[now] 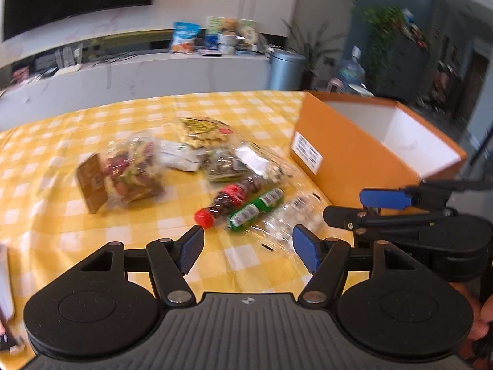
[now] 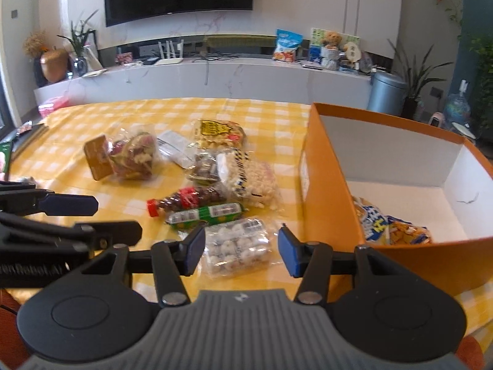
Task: Organize snacks
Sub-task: 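Withdraw both tools from the box back toward the snack pile, then grasp the clear egg-snack pack with the left gripper and lift it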
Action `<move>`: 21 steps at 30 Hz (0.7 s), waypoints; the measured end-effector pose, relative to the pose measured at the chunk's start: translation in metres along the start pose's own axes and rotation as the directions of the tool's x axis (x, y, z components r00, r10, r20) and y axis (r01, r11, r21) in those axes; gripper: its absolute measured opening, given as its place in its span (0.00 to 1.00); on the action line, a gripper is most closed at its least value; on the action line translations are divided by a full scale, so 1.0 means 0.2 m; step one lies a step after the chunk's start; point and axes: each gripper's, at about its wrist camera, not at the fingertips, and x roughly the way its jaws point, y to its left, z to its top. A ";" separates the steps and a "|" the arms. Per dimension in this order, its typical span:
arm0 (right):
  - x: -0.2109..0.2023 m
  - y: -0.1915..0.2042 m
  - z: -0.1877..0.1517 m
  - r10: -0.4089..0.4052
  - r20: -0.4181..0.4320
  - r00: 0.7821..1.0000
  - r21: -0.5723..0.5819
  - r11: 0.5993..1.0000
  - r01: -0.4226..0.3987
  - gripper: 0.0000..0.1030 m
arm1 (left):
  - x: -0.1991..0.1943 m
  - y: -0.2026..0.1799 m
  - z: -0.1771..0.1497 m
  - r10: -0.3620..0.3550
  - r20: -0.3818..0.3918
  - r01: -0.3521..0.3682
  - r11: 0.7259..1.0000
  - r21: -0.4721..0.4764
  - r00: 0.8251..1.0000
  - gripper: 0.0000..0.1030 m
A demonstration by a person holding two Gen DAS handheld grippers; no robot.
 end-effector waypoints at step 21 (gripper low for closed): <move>0.21 -0.30 -0.09 0.092 -0.218 0.972 0.406 0.914 0.004 0.26 | 0.42 -0.16 0.06 -0.188 -0.179 0.239 0.912 0.334 0.966 0.80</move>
